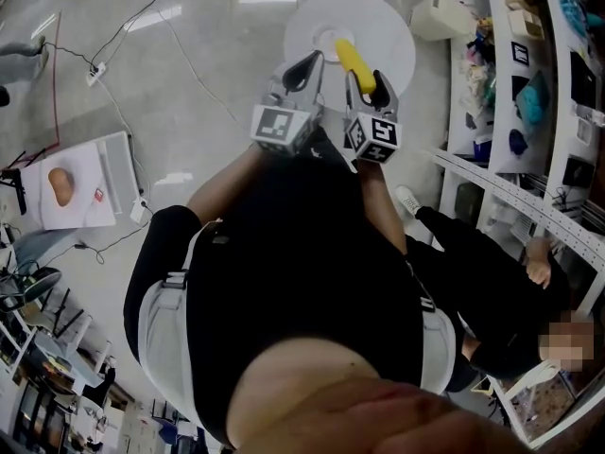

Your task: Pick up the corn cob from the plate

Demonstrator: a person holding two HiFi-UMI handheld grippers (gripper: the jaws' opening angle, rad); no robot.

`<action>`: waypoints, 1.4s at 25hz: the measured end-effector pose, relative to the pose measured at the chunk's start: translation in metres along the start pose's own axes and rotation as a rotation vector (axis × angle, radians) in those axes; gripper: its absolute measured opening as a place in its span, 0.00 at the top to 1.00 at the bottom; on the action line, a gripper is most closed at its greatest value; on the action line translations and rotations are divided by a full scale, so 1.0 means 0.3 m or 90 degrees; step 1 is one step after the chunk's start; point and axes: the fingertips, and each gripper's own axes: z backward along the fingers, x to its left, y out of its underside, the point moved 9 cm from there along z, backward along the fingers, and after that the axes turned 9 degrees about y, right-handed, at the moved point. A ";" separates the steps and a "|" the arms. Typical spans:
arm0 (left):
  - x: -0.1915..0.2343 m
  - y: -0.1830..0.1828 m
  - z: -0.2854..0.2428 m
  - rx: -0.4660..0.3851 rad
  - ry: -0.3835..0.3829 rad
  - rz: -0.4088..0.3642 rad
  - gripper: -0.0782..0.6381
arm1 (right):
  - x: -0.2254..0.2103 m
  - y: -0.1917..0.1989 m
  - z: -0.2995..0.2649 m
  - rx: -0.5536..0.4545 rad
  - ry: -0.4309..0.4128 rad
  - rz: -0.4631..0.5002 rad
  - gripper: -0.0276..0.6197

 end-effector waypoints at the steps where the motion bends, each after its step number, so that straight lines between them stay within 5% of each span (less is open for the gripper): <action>1: -0.004 -0.004 -0.001 -0.001 0.002 -0.001 0.88 | -0.001 -0.010 0.010 -0.005 0.001 0.000 0.57; 12: -0.032 -0.007 -0.024 -0.002 0.015 -0.012 0.88 | -0.025 -0.086 0.093 -0.055 -0.011 -0.022 0.57; 35: -0.043 0.003 -0.056 0.004 0.021 -0.012 0.88 | -0.052 -0.054 0.093 -0.013 -0.002 -0.026 0.58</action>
